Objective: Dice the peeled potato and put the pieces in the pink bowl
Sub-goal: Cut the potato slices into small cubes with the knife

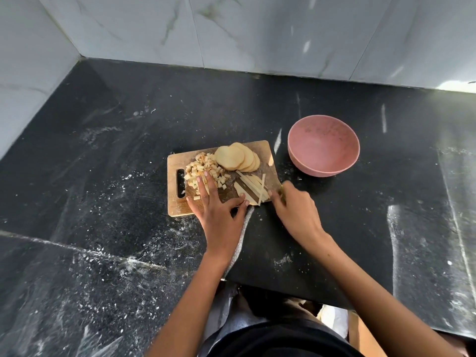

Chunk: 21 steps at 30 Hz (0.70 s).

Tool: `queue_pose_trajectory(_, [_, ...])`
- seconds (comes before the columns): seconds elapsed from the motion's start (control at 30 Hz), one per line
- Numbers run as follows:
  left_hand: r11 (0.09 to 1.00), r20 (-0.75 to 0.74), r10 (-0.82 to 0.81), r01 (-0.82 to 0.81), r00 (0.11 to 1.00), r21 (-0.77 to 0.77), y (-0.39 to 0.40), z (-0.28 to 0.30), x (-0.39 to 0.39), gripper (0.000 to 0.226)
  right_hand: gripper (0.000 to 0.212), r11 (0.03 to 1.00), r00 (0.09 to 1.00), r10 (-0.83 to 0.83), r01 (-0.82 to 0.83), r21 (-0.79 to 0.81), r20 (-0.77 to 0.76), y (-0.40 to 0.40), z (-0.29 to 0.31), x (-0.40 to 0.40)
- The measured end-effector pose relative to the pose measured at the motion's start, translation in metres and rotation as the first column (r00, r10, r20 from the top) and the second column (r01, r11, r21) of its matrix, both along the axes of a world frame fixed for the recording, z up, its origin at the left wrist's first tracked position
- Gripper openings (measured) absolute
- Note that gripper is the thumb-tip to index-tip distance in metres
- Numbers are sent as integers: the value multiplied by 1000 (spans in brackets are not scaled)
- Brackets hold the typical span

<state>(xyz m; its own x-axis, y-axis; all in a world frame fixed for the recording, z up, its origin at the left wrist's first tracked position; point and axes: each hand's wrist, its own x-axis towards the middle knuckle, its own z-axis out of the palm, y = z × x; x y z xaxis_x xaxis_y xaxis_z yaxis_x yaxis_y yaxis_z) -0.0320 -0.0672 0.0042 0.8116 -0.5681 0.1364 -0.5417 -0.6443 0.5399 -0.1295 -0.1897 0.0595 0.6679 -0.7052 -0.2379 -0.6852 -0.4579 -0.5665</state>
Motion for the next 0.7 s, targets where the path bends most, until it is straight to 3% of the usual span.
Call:
queue_pose_trajectory(0.27, [1000, 23, 9, -9, 1000, 3, 1, -1, -1, 12, 25, 997, 997, -58, 56, -55, -49, -5, -11, 43])
queue_pose_trajectory(0.43, [1000, 33, 19, -20, 999, 16, 0, -3, -1, 12, 19, 998, 998, -55, 54, 13, 44, -7, -14, 52])
queue_pose_trajectory(0.7, [1000, 31, 28, -28, 999, 14, 0, -3, 0, 8, 15, 998, 993, 48, -44, -40, 104, -17, -7, 61])
